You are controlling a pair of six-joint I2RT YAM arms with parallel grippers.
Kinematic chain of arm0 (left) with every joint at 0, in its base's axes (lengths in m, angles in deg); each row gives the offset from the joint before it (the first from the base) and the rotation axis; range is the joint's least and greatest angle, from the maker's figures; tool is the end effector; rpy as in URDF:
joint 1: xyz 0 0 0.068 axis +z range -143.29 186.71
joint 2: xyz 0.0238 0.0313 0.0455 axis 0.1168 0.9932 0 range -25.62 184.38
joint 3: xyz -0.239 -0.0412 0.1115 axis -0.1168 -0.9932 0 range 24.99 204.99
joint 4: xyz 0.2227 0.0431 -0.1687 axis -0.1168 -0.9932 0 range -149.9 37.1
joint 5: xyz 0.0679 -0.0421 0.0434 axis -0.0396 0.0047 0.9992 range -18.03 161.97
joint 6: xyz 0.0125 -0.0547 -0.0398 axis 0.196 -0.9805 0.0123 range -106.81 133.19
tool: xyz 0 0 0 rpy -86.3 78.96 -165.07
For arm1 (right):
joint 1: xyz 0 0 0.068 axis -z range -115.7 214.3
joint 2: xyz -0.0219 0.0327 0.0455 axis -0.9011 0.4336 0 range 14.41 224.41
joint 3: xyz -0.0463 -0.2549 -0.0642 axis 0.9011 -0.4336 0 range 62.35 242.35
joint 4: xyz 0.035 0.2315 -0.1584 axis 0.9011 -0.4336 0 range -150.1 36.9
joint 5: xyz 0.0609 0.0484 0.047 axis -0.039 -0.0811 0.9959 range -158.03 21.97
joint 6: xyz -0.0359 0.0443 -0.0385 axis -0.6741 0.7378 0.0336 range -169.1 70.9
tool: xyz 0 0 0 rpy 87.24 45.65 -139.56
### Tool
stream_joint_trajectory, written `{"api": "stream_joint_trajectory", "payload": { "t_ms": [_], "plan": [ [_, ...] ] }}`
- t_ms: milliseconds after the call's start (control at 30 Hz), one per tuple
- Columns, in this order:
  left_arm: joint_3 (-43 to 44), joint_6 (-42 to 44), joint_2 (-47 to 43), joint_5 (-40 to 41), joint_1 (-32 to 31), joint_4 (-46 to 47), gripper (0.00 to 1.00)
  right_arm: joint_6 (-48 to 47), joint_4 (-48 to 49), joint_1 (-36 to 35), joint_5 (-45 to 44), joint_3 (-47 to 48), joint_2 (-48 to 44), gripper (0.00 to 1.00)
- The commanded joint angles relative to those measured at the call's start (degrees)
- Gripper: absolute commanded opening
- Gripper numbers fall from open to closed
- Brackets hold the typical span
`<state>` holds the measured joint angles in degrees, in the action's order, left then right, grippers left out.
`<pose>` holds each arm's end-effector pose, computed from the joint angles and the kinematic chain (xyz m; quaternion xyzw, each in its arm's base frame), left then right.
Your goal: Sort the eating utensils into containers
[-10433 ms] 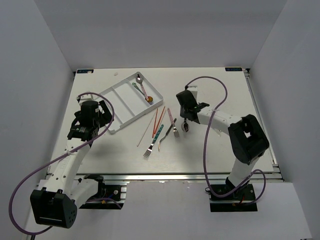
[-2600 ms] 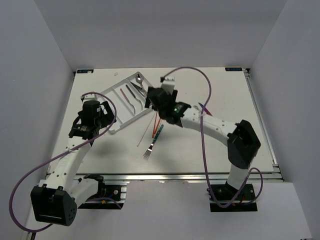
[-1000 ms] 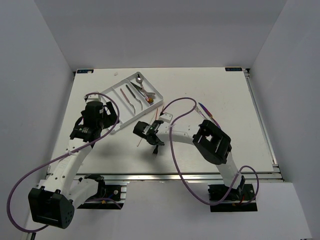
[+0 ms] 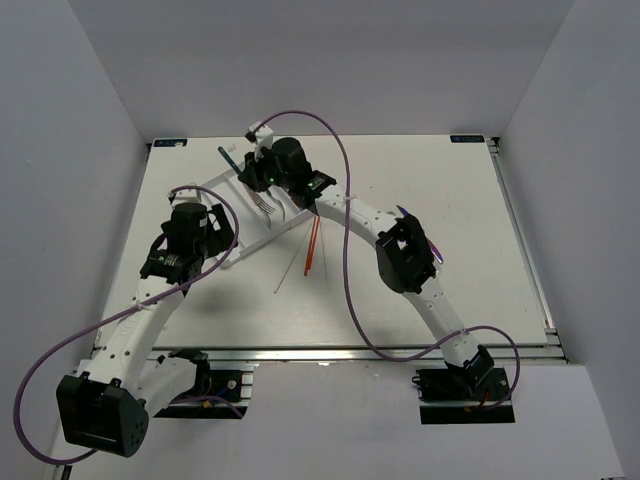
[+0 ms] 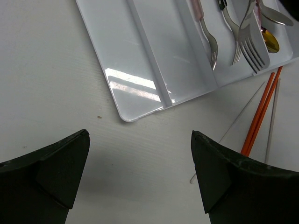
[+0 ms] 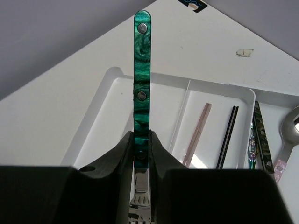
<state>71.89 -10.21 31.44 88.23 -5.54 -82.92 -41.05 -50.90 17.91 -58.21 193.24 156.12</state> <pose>0.2485 -0.0381 0.2596 -0.1465 0.8878 -0.0056 0.4361 0.4232 0.4582 0.2627 -0.3008 0.6952 0.3549 0.5479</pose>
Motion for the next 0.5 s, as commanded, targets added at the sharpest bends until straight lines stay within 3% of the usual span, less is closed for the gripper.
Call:
{"api": "stream_joint_trajectory", "payload": {
  "t_ms": [0, 133, 433, 467],
  "plan": [
    [1.3, 0.2, -0.7, 0.5, -0.4, 0.0, 0.98, -7.8, 12.4, 0.8, 2.3, -1.9, 1.2, 0.0],
    [1.3, 0.2, -0.6, 0.3, -0.4, 0.0, 0.98, -12.4, 12.7, 0.8, -1.5, 3.7, 5.9, 0.0],
    [1.3, 0.4, -0.5, 0.2, -0.3, 0.0, 0.98, -12.2, 14.8, 2.2, -3.6, 1.9, 7.4, 0.0],
    [1.2, 0.4, -0.5, 0.2, -0.3, 0.0, 0.98, -11.5, 14.9, 2.2, -3.8, 1.9, 7.4, 0.05]
  ]
}}
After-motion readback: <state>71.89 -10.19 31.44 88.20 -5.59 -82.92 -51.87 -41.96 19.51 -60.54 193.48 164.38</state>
